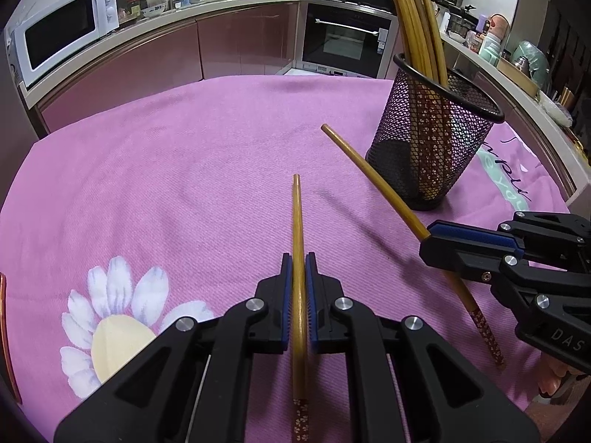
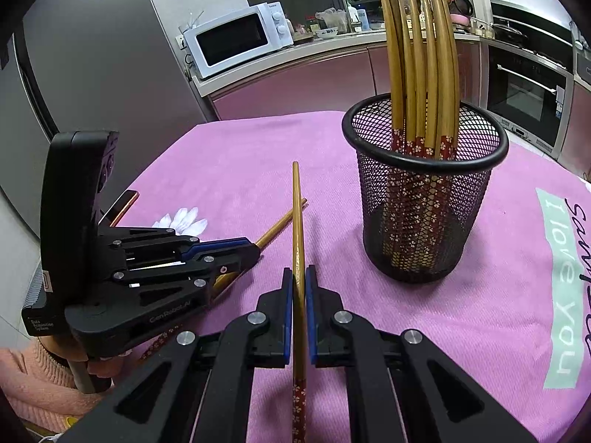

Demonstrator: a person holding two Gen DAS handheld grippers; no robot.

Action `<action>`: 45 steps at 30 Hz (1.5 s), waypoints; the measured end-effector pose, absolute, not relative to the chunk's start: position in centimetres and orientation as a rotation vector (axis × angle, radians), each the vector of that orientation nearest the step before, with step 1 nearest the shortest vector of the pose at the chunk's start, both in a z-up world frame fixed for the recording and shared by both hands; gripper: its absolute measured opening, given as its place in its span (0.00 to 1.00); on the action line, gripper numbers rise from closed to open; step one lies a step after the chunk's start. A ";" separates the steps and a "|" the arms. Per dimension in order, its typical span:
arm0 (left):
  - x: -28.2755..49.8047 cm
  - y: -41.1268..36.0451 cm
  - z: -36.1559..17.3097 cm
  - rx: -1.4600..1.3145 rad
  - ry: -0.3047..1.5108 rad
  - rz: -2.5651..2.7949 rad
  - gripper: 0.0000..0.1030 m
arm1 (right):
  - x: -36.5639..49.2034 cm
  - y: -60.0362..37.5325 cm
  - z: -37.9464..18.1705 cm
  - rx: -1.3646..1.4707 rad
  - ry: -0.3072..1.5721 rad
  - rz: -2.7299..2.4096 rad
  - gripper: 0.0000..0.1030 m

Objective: Organize utensils
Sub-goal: 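Lift the left gripper's chopstick upright while the right gripper raises its own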

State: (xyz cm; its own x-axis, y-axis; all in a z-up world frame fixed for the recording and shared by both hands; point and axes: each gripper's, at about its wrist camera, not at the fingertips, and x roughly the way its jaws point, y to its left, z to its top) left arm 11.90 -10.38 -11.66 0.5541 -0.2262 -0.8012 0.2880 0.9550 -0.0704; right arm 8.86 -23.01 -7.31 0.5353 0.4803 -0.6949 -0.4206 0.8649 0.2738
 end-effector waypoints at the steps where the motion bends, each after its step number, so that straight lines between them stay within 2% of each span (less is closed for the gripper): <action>1: 11.9 -10.3 -11.6 0.071 0.935 -0.305 0.07 | 8.8 -23.1 -7.3 0.076 0.850 0.538 0.05; 45: 9.6 -6.8 -4.4 -0.059 0.822 -0.454 0.07 | 6.7 -27.2 -3.5 0.116 0.730 0.567 0.05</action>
State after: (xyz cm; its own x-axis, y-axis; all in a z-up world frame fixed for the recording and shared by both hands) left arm 9.62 -6.76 -4.36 0.5903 -0.4126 -0.6938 0.3675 0.9026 -0.2241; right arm 6.74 -27.15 -3.51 0.6031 0.5274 -0.5984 -0.4489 0.8446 0.2919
